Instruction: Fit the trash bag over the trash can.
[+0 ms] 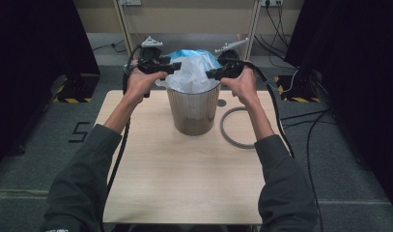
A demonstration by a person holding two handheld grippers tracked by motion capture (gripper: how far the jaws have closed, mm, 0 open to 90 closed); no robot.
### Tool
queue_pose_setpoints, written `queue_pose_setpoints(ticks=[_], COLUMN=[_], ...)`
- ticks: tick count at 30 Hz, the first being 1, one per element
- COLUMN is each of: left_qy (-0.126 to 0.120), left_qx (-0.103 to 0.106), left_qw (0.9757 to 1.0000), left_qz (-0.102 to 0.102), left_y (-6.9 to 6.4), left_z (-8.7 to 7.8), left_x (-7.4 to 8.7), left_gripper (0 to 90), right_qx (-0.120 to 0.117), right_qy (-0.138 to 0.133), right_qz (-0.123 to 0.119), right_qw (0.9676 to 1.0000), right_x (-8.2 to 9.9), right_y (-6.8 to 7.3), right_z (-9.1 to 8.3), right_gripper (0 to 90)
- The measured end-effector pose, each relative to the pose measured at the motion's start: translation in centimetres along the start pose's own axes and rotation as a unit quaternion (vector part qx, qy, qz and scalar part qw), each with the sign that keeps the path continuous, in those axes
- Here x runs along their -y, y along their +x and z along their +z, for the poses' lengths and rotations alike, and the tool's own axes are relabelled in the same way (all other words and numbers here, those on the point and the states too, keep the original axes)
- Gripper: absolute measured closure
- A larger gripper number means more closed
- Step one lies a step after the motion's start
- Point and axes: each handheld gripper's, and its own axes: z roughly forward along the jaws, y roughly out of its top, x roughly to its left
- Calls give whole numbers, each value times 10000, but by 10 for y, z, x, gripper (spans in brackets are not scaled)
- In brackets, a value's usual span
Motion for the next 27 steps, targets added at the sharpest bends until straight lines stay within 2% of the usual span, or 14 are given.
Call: queue_pose_setpoints(ticks=[4,7,9,12,14,16,18,19,22,25,27], left_qy=[-65,-89,-5,121,286,427,575,649,818,847,884], left_qx=[6,-9,-116,-151,-235,-281,-408,-447,-303,-248,-256], left_qw=[9997,9991,9990,9977,9974,9963,9954,9951,9953,9960,9957], left_qz=[-243,-417,-429,-646,-616,-697,-653,-602,-428,-167,-82], left_y=[2,2,0,1,2,4,6,7,9,5,4], left_z=[-2,-3,-1,7,15,23,29,32,37,37,37], left_x=[-9,-13,-15,-17,-17,-15,-12,-11,-6,-4,-3], left_gripper=[397,364,341,303,294,276,279,293,447,686,778], right_qx=[-92,-92,-86,-104,-109,-128,-123,-120,-126,-111,-88], right_qy=[120,140,161,158,109,92,84,85,51,45,-23], right_qz=[-330,-439,-500,-581,-589,-612,-611,-615,-643,-619,-526], right_qw=[9993,9989,9986,9981,9981,9980,9980,9980,9978,9980,9986], right_x=[9,13,15,20,21,21,22,22,22,22,21], right_y=[15,23,26,32,37,38,37,37,37,37,36], right_z=[0,-3,-5,-9,-12,-13,-14,-15,-16,-15,-15], right_gripper=[897,897,896,896,896,895,891,887,875,853,806])
